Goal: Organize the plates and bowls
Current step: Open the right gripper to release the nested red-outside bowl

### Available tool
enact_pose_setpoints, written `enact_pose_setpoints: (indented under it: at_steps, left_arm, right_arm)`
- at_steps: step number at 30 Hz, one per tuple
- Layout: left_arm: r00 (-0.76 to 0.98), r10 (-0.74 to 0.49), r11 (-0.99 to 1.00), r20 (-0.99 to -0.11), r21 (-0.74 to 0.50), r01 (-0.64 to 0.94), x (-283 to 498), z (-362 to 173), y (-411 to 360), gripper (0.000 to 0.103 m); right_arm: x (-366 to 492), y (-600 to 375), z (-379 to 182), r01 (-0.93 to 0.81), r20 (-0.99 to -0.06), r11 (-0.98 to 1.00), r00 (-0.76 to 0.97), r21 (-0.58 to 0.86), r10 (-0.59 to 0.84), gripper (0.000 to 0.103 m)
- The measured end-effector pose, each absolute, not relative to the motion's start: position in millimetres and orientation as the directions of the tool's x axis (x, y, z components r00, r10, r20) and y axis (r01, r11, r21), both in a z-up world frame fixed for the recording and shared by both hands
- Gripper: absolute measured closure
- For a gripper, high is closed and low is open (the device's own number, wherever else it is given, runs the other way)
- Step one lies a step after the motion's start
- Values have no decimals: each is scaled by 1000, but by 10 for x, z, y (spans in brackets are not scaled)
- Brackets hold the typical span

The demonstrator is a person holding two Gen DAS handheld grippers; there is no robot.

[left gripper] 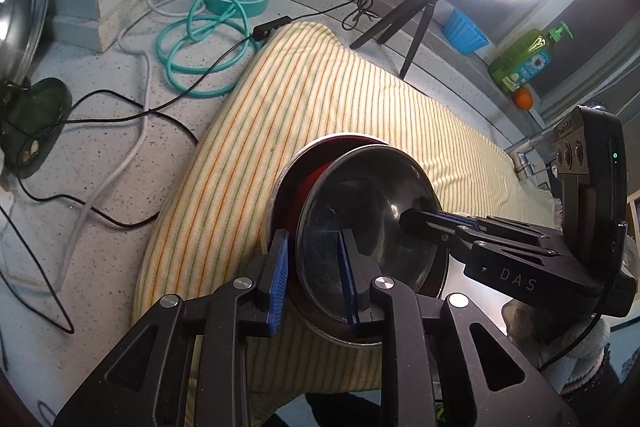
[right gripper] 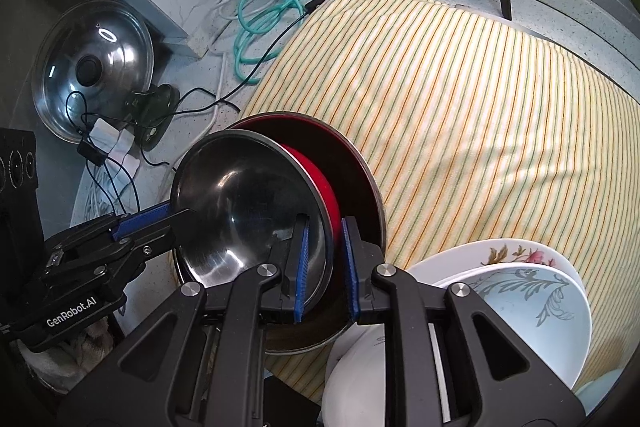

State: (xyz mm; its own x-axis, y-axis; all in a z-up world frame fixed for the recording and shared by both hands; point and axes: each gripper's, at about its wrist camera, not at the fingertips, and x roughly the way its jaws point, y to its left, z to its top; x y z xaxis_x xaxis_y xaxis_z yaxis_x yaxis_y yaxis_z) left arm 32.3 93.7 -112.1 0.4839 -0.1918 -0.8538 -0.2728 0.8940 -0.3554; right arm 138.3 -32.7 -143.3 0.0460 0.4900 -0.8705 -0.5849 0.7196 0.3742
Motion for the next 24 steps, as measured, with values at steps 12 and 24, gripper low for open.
enact_pose_setpoints:
  at_steps: [12,24]
  left_arm:
    - [486,-179,897,-856,-345,-278,384,-1118,920,77]
    - [507,-140,918,-850,-303,-255,484,-1051,876,77]
  right_arm:
    - [1393,-374,-1397,-544,-845,702,-24,459,534,63]
    - [1411,-508,-1372,-517,-822,688,-54,509,568,61]
